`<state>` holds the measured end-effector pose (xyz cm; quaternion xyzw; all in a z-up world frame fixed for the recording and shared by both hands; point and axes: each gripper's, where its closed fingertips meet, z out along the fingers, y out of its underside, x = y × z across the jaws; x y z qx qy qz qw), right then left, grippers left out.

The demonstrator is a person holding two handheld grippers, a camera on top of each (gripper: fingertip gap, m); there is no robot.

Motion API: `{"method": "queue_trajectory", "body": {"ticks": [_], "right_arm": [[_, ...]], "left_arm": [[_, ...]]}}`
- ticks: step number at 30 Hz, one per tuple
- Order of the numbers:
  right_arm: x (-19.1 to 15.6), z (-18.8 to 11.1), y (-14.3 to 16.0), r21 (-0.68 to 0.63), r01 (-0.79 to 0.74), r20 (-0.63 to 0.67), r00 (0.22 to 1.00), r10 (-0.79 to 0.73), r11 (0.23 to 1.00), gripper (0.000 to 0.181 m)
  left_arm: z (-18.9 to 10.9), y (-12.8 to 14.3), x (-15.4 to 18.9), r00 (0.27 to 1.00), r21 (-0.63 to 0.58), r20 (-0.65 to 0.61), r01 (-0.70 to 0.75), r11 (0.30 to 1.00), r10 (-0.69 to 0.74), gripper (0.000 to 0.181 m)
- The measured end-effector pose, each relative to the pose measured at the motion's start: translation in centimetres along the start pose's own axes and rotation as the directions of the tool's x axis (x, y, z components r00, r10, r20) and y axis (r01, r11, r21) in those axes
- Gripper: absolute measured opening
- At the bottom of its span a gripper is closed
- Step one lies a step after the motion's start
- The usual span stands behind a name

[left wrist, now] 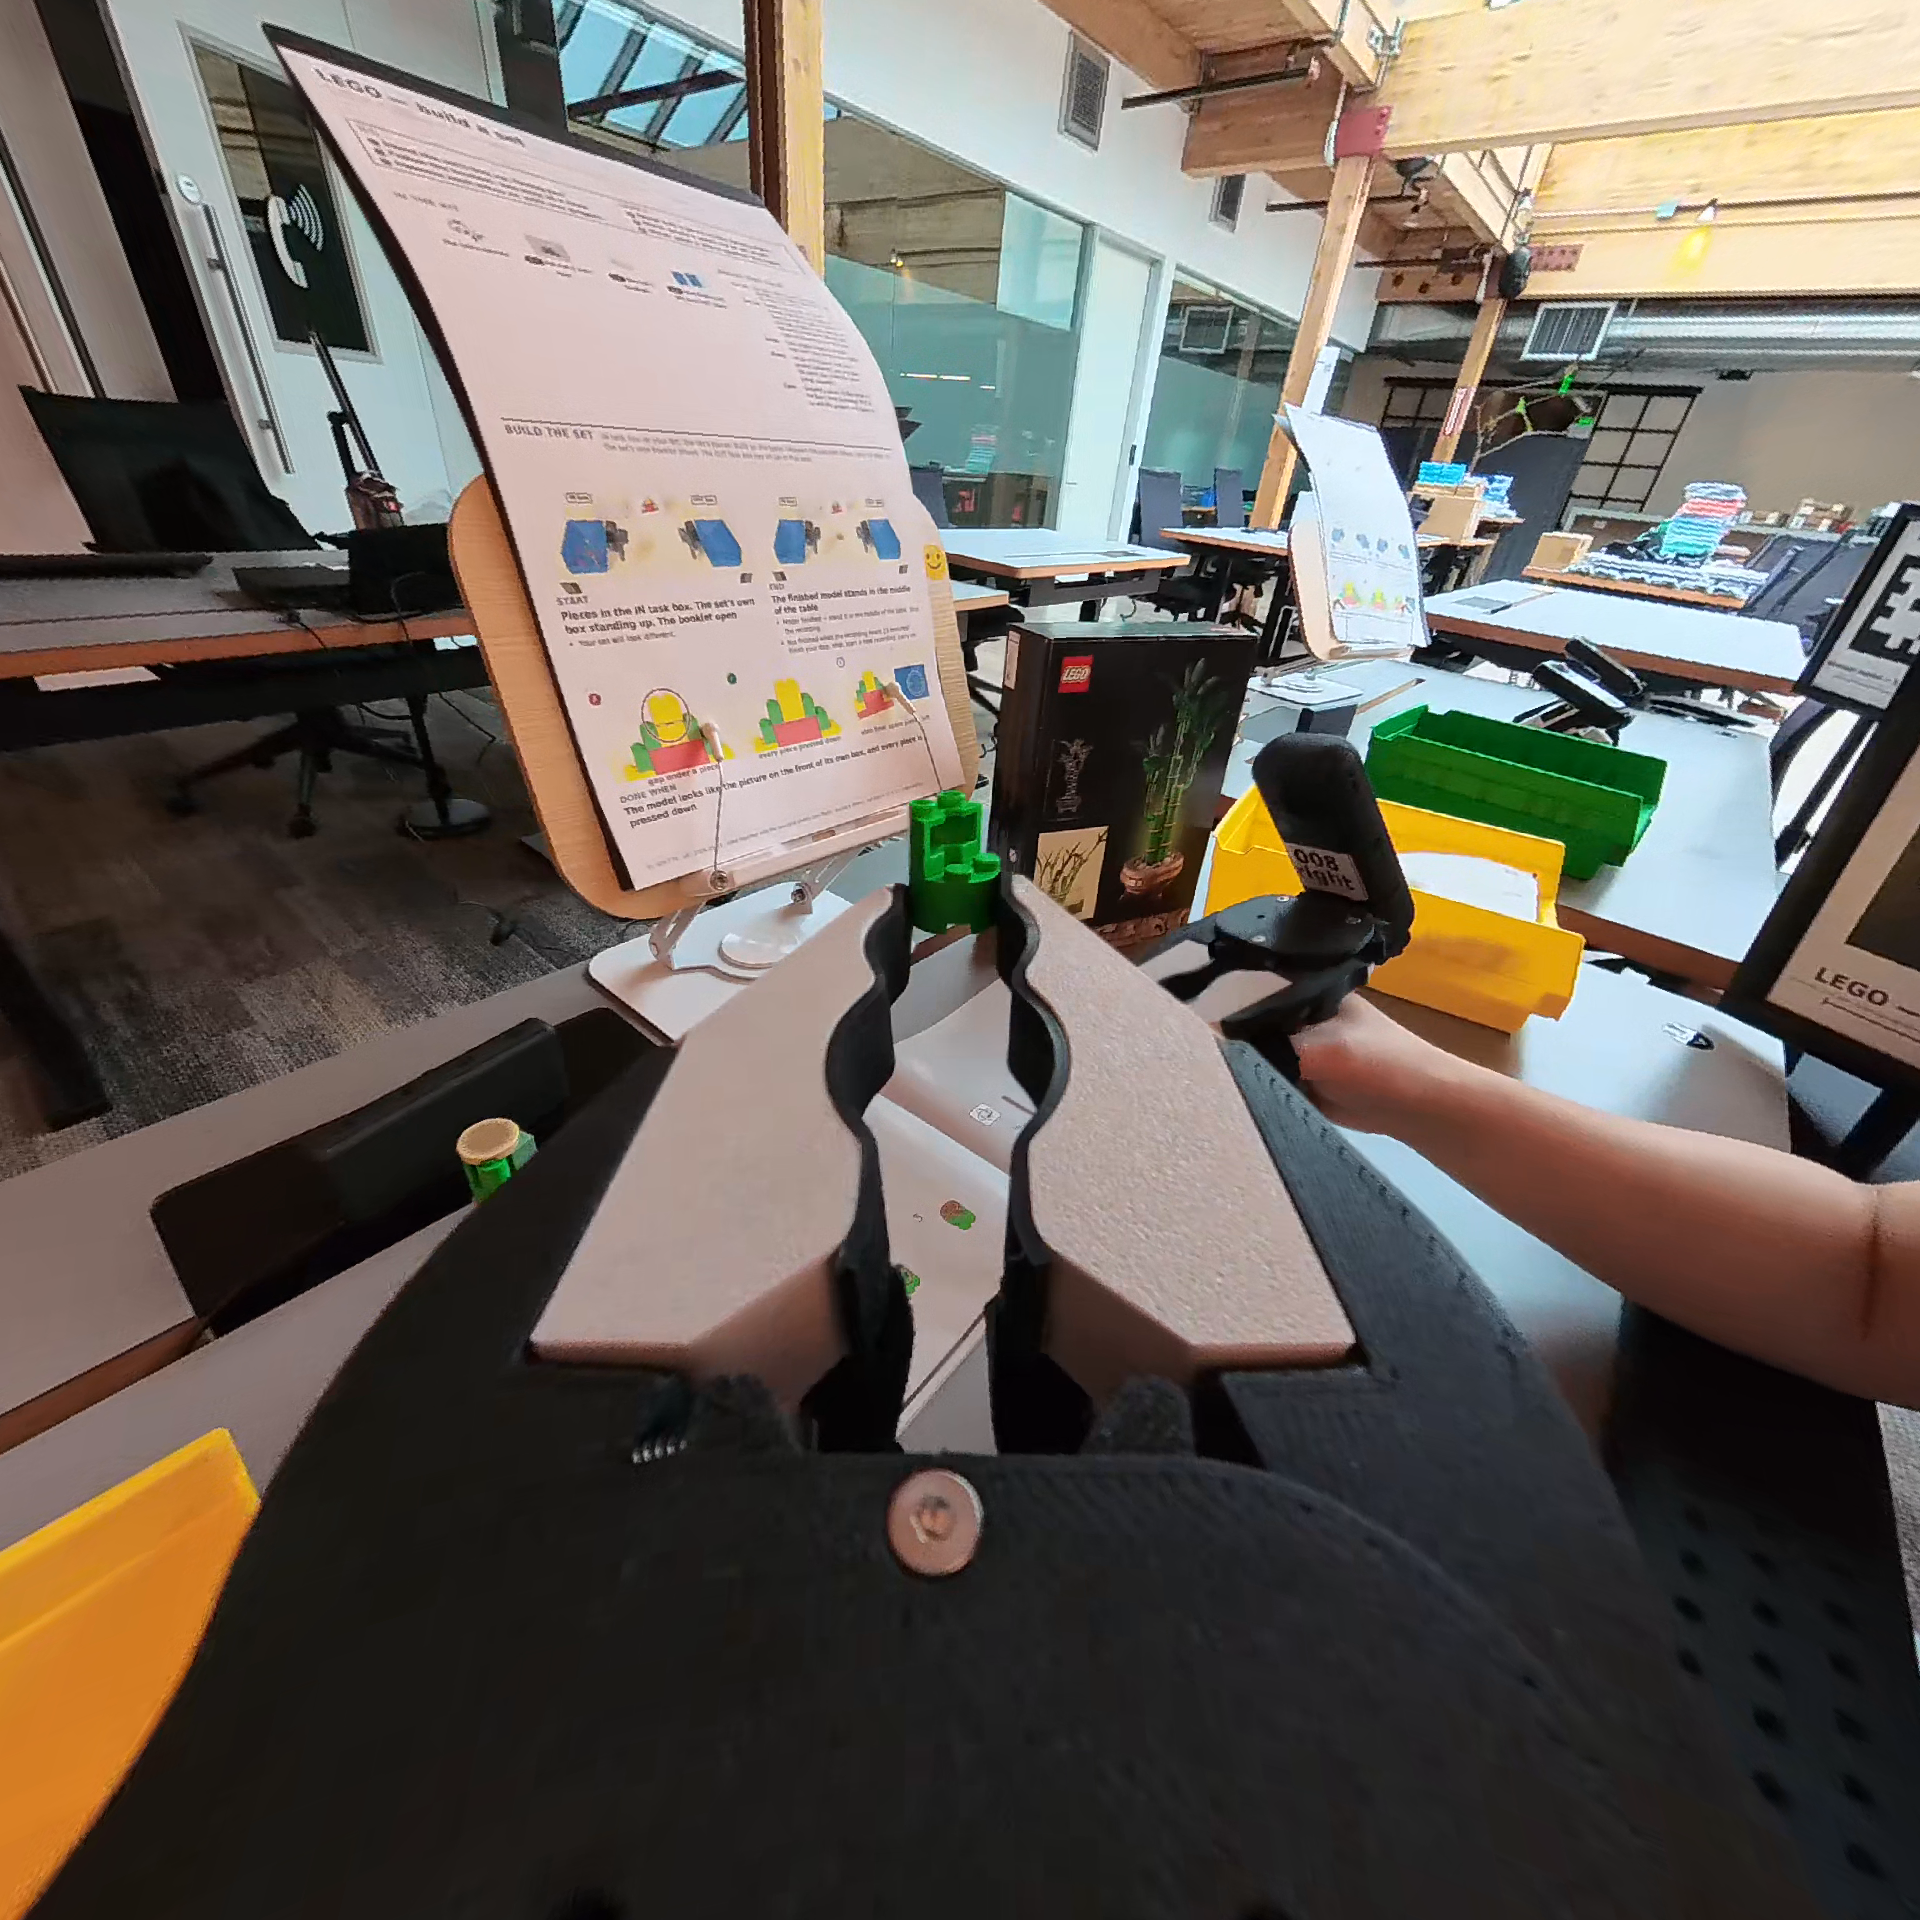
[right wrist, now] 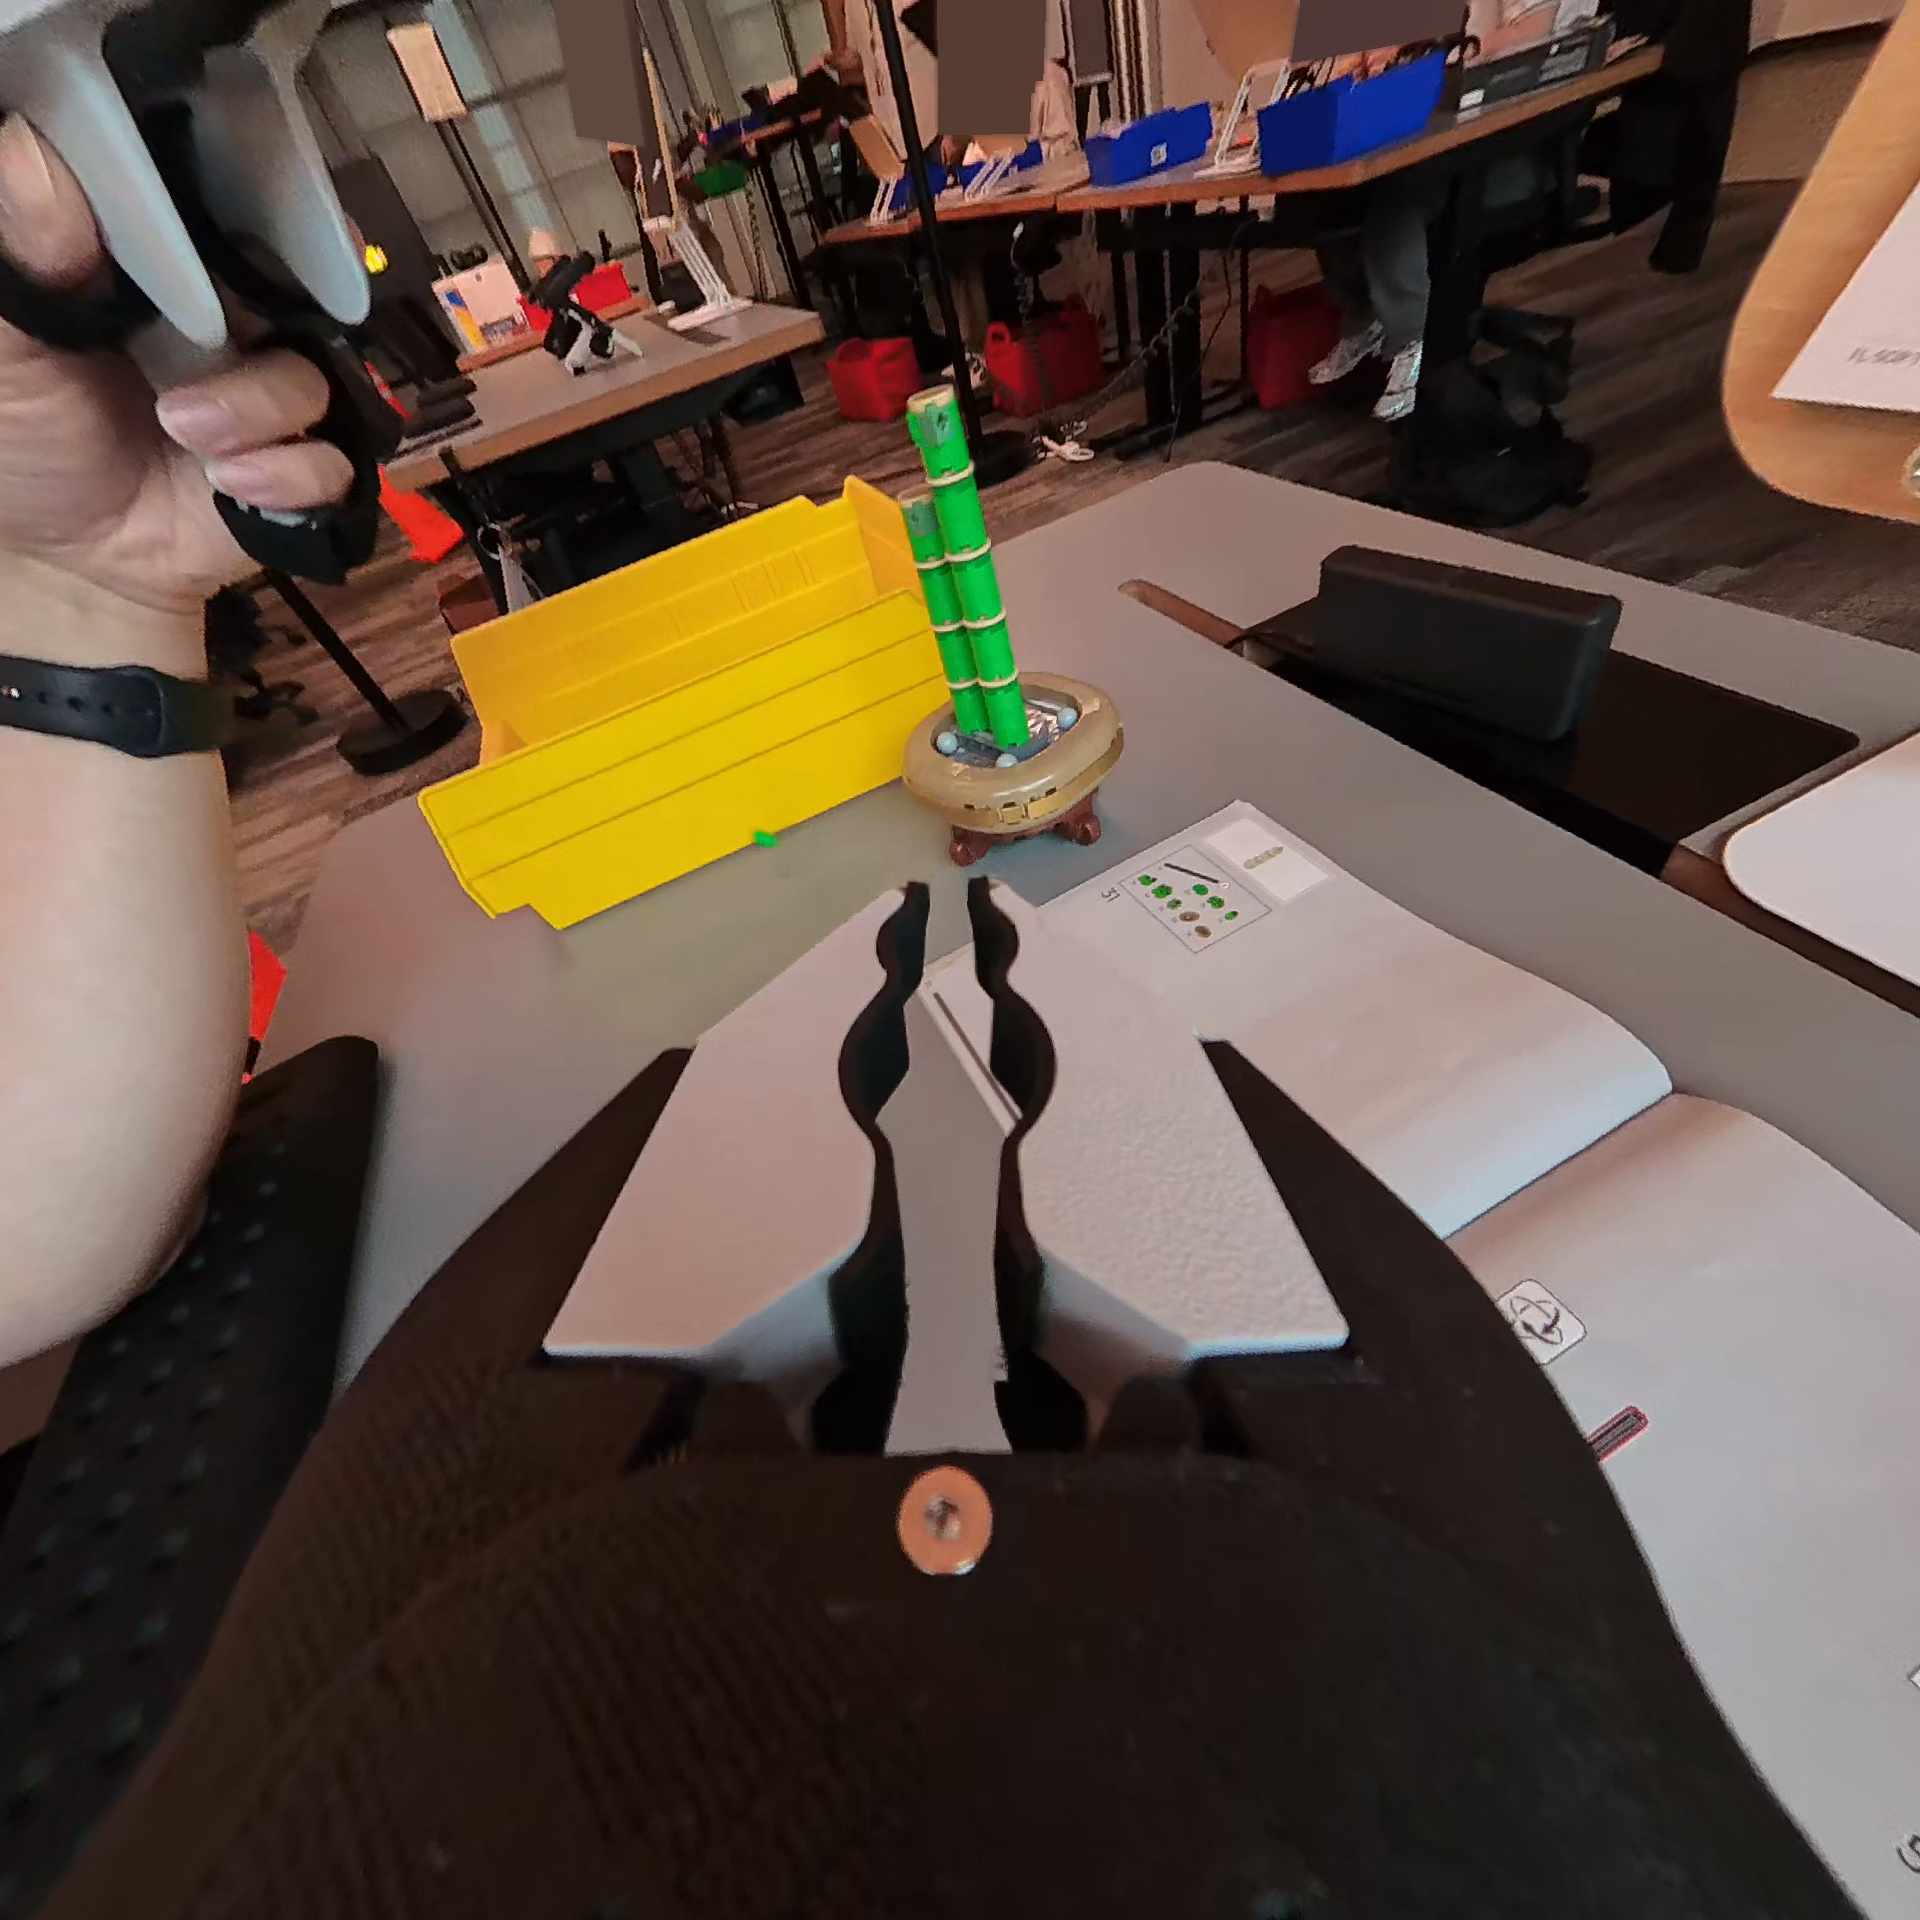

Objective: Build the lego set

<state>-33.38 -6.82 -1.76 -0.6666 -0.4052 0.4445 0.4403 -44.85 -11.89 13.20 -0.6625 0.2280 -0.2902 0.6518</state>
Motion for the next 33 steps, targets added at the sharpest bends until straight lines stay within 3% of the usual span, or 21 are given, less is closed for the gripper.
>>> {"method": "queue_trajectory", "body": {"ticks": [10,19,25,28,33], "right_arm": [[-2.2,2.3,2.6,-0.117,0.096,0.044,0.995,-0.091,0.989,0.012],[-8.0,5.4,6.1,-0.182,0.253,0.209,0.954,-0.214,0.950,0.023],[-12.1,7.9,9.4,-0.179,0.472,0.338,0.854,-0.396,0.863,0.028],[-12.9,10.7,10.3,-0.165,0.626,0.347,0.760,-0.549,0.762,0.029],[-13.9,16.1,10.5,-0.157,0.737,0.353,0.664,-0.660,0.658,0.031]], "left_arm": [[0.0,0.0,-0.1,1.000,0.003,-0.003,0.007,1.000,-0.007,0.014],[-0.2,-0.3,0.1,1.000,0.009,-0.004,-0.007,1.000,0.007,0.014],[-1.6,-1.5,0.4,1.000,0.053,-0.005,-0.018,0.998,0.019,0.014],[-2.9,-2.2,0.2,0.999,0.080,0.021,-0.029,0.996,0.027,0.014],[-5.3,-3.5,0.3,0.999,0.138,0.036,-0.036,0.990,0.032,0.014]]}}
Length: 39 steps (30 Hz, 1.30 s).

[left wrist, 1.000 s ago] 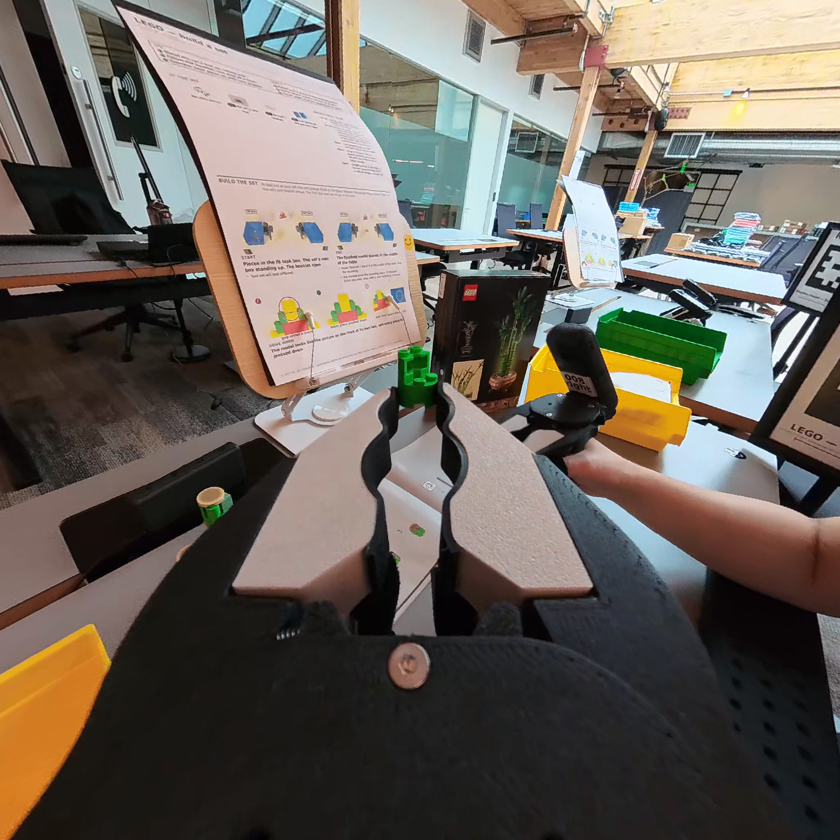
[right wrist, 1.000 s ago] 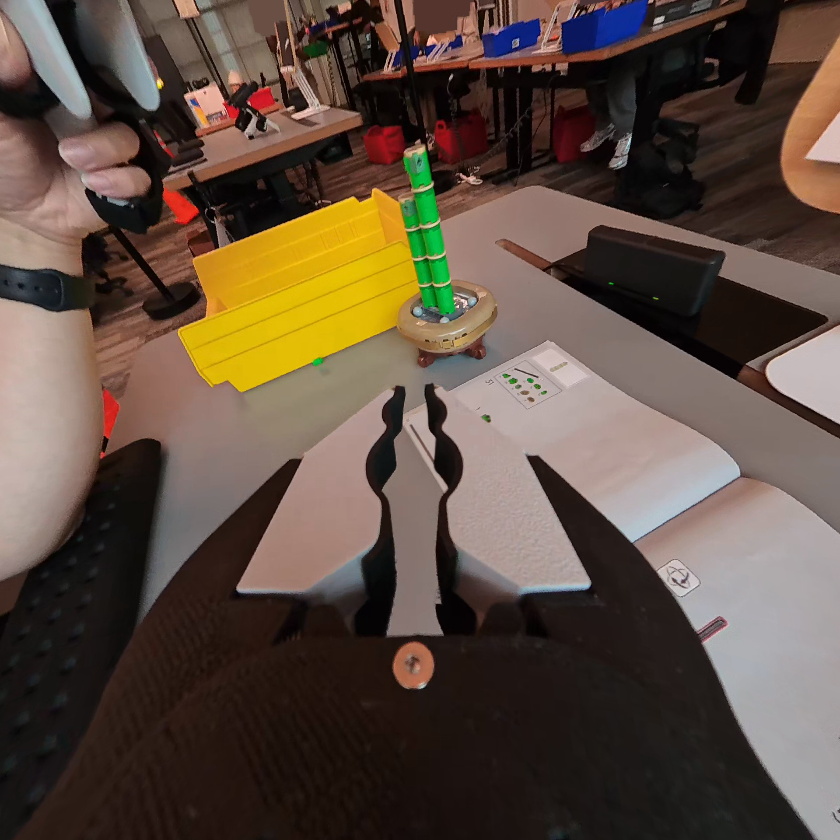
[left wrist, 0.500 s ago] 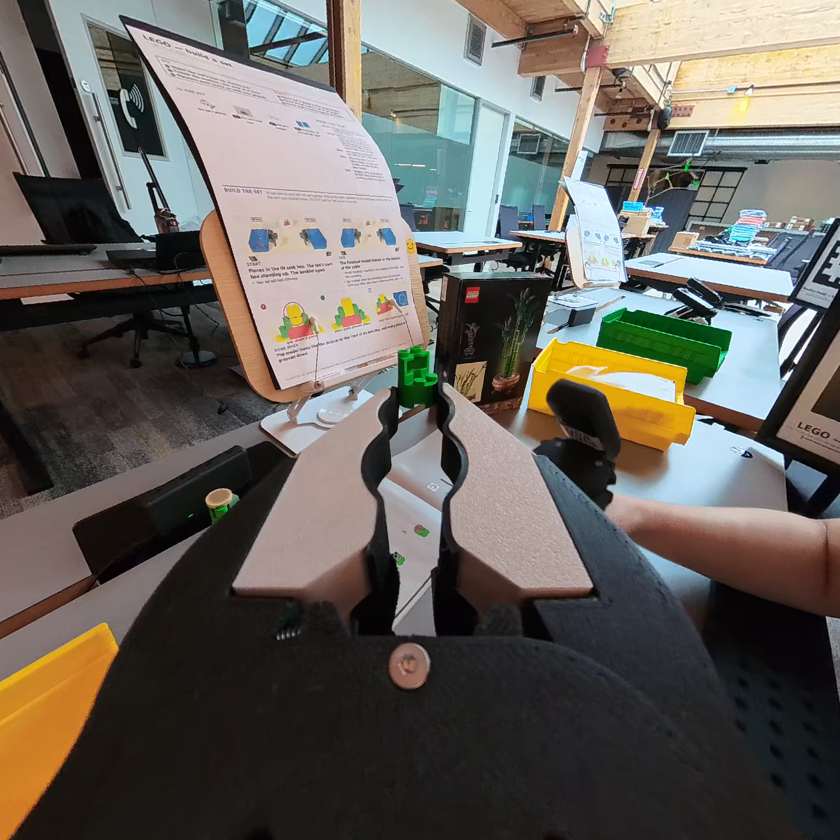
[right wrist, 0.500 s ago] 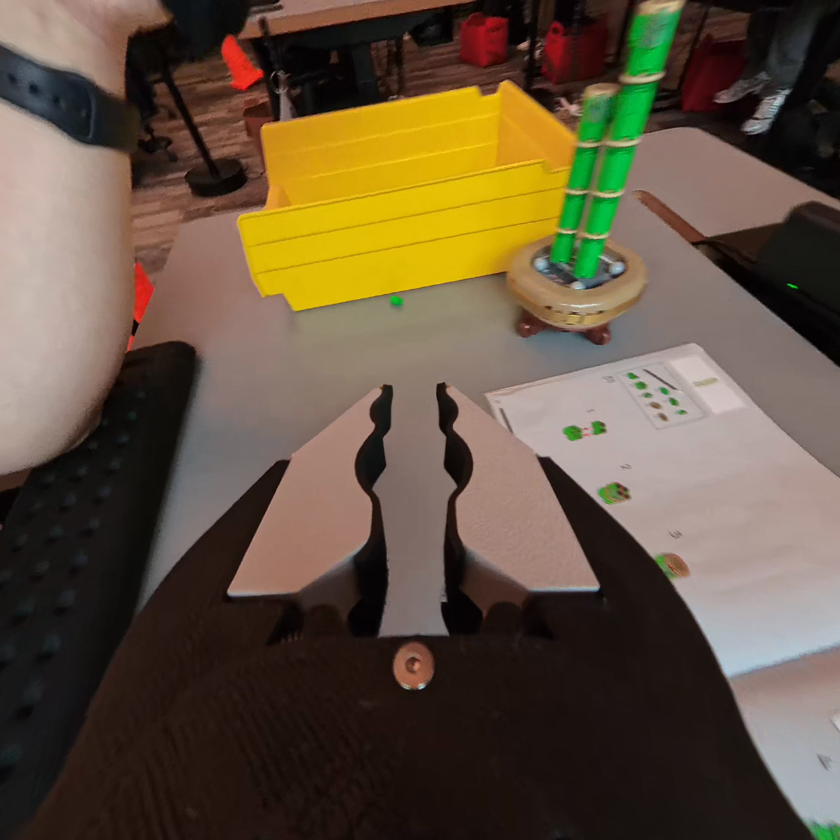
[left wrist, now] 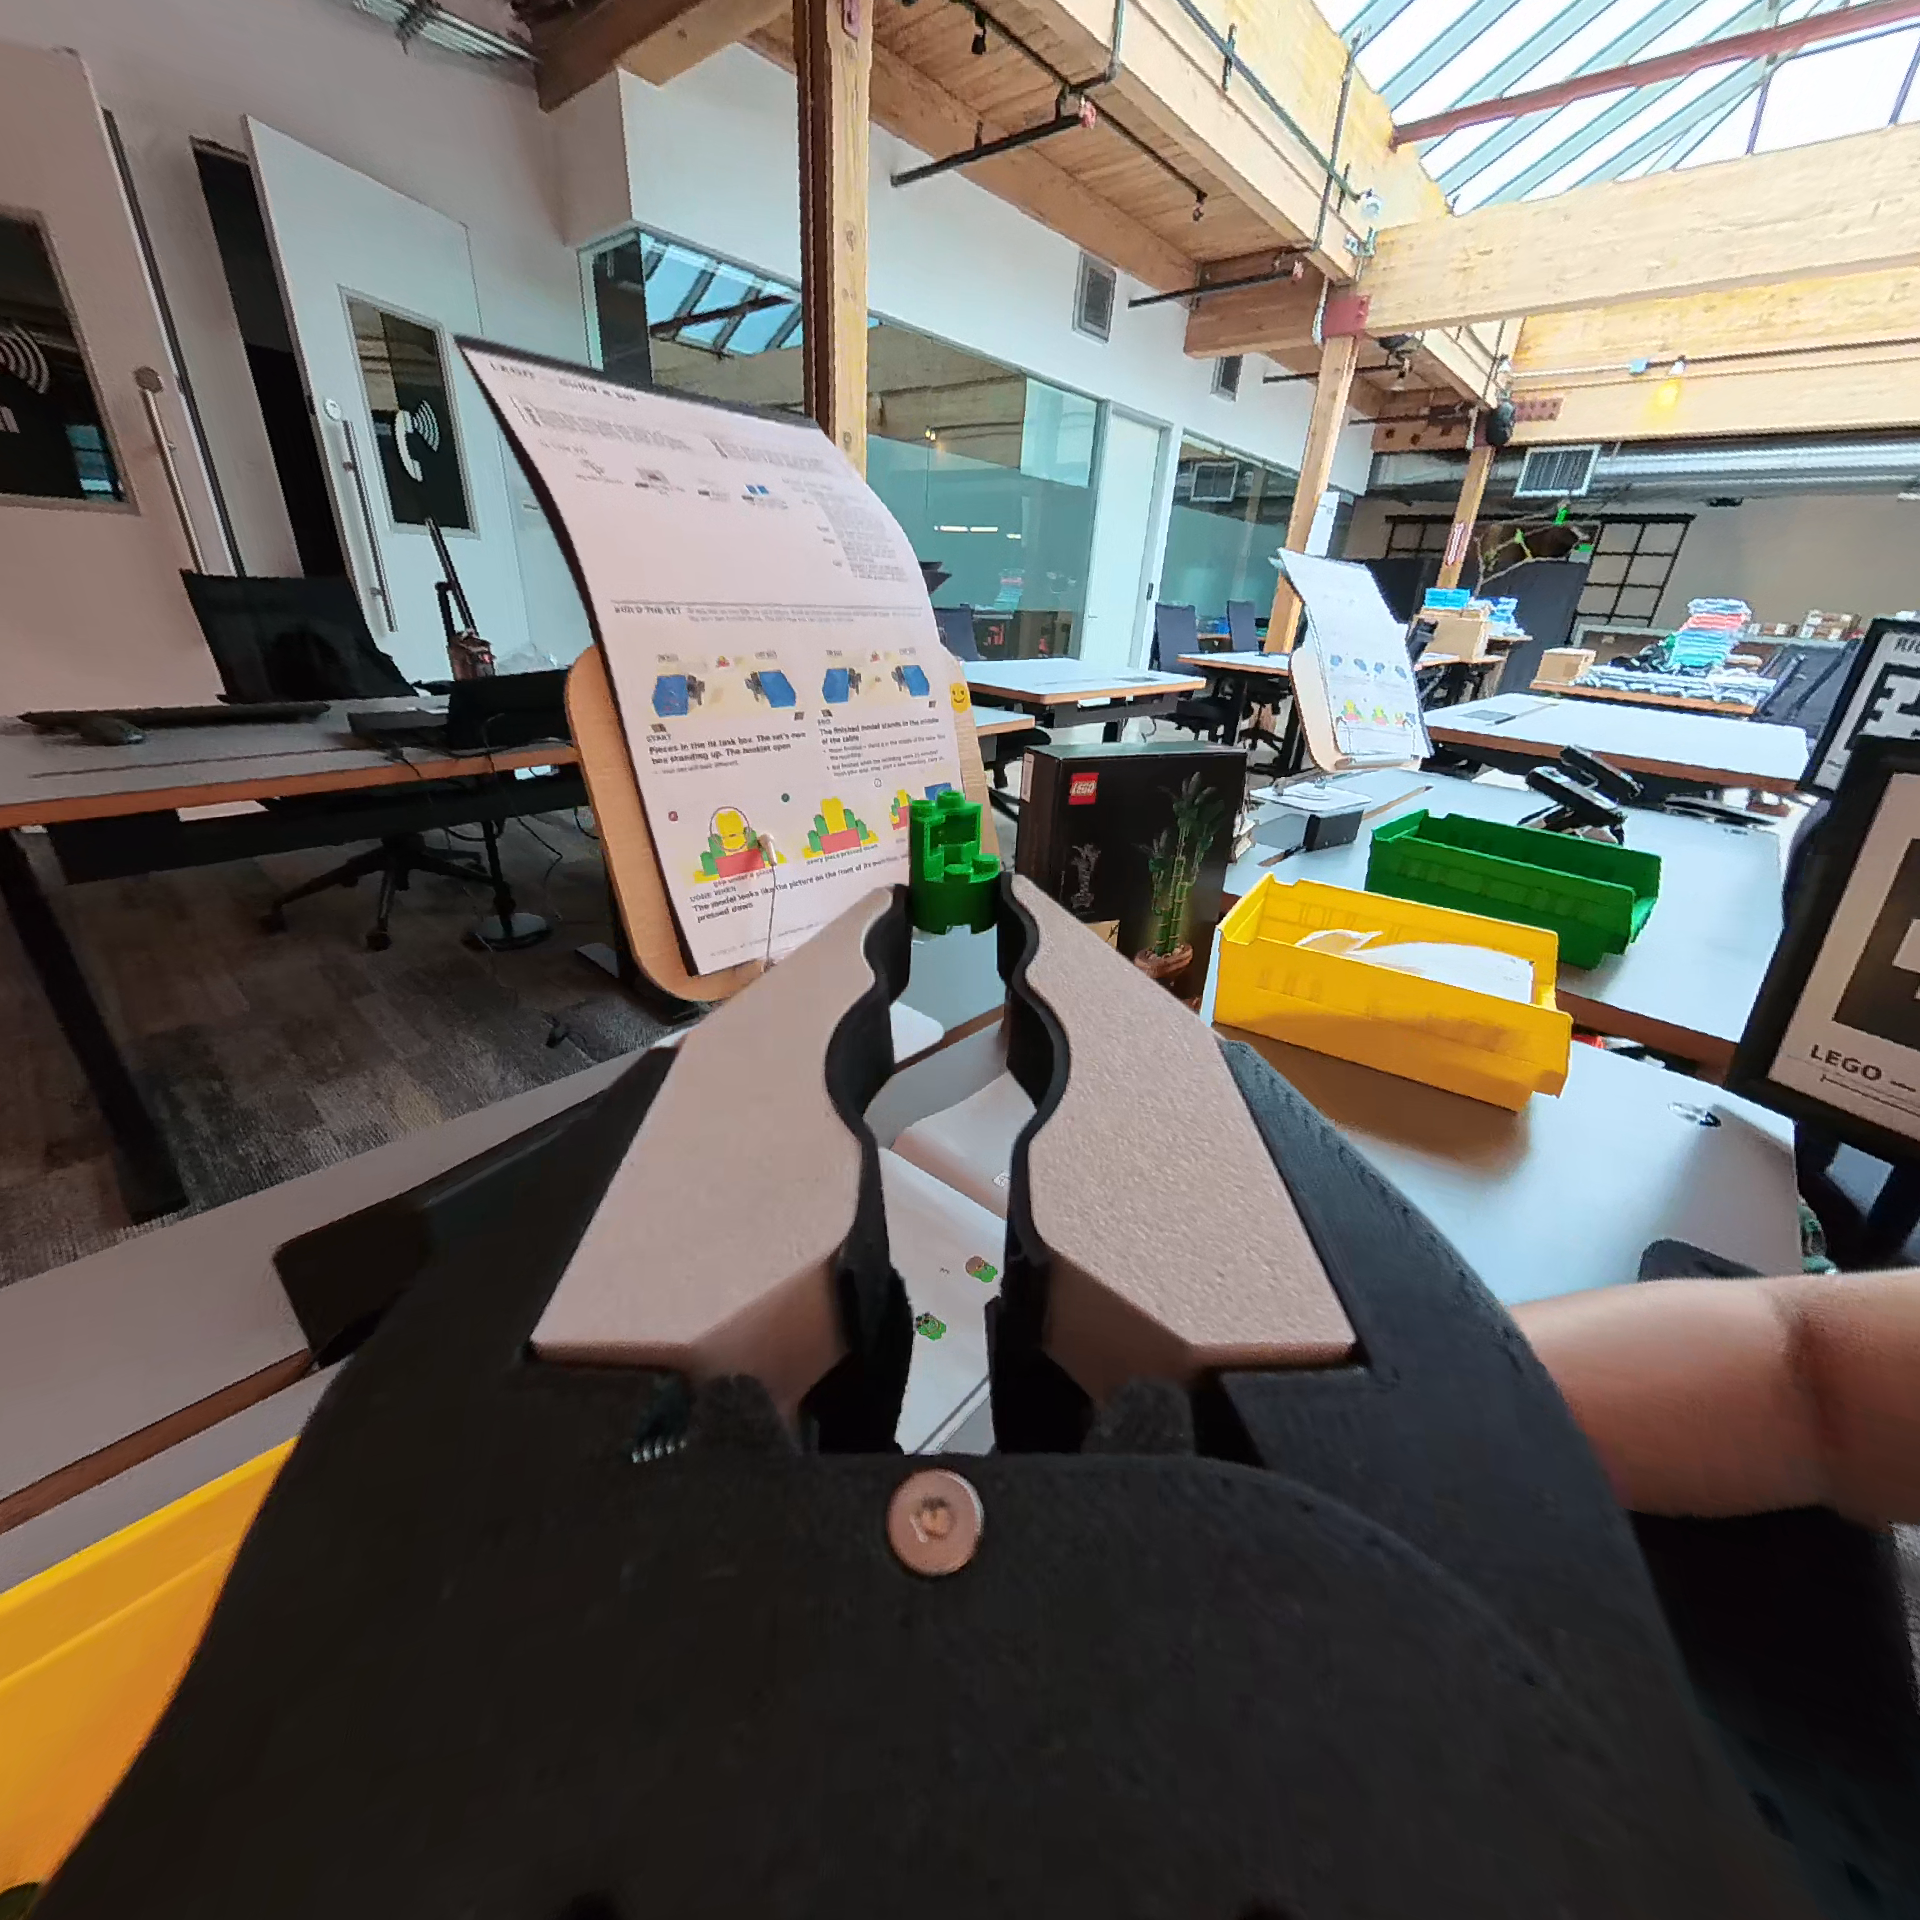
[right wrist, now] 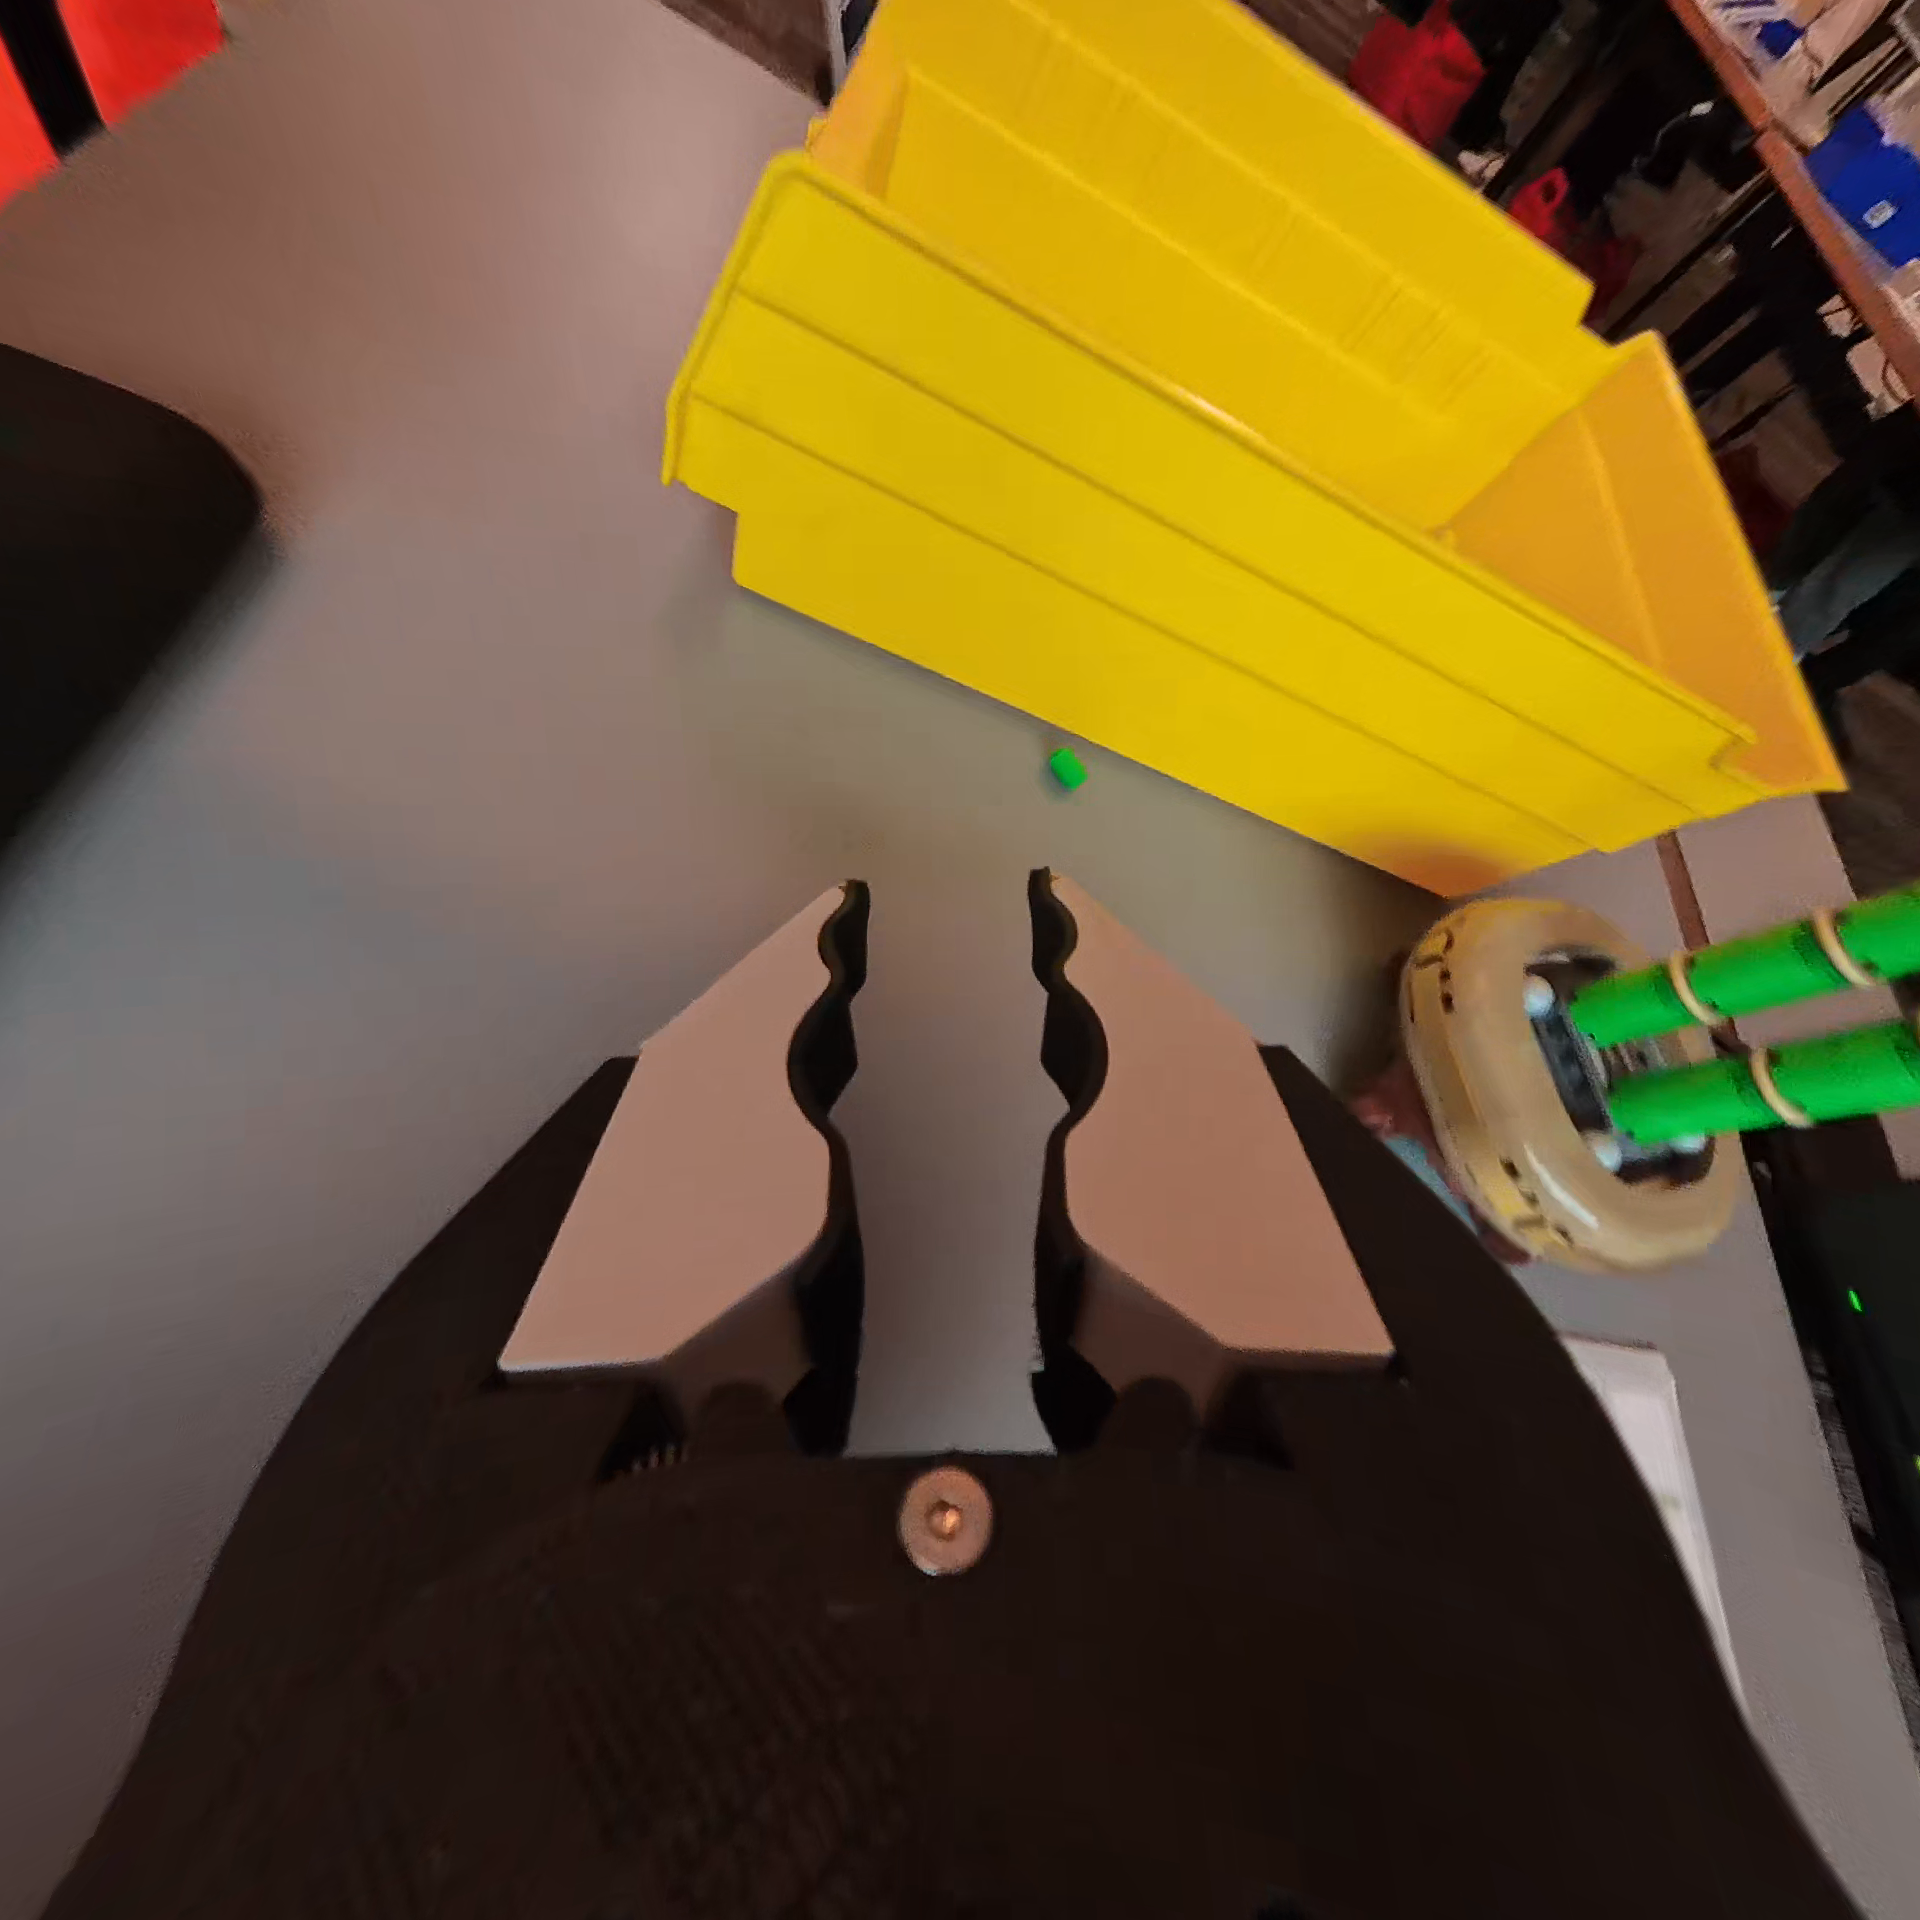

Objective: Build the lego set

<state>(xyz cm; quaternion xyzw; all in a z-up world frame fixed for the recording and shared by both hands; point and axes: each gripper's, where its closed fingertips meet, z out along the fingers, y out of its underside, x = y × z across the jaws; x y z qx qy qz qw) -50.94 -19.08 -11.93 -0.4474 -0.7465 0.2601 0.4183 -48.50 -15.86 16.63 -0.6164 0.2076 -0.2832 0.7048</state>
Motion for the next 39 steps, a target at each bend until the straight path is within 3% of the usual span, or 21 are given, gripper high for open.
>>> {"method": "queue_trajectory", "body": {"ticks": [6,10,15,27,32,35,39], "right_arm": [[1.6,6.1,0.5,-0.084,-0.064,0.079,0.994,0.071,0.994,0.035],[3.0,8.1,0.1,-0.099,-0.069,0.119,0.990,0.081,0.993,0.033],[3.4,9.0,1.1,-0.165,0.018,0.179,0.984,0.012,0.986,0.023],[2.9,8.9,1.6,-0.232,-0.024,0.305,0.947,0.096,0.972,0.007],[1.9,5.3,3.0,-0.323,0.017,0.237,0.970,0.063,0.946,0.007],[0.7,0.1,4.1,-0.374,-0.054,0.138,0.984,0.113,0.926,0.006],[-0.9,-8.5,6.3,-0.389,-0.281,-0.044,0.957,0.287,0.877,0.006]], "left_arm": [[-1.2,-0.9,0.3,1.000,0.036,-0.005,-0.009,0.999,0.009,0.014],[-1.6,-1.0,0.3,1.000,0.047,-0.011,-0.001,0.999,0.001,0.014],[-2.1,-1.3,0.1,1.000,0.068,-0.024,0.015,0.998,-0.013,0.014],[-2.0,-1.1,0.3,0.999,0.054,-0.034,0.015,0.998,-0.013,0.014],[-2.0,-0.9,0.4,1.000,0.043,-0.030,0.012,0.999,-0.010,0.014],[-2.0,-1.0,0.5,0.999,0.044,-0.034,0.010,0.999,-0.008,0.014],[-1.6,-0.9,0.5,0.999,0.040,-0.042,0.020,0.999,-0.018,0.014]]}}
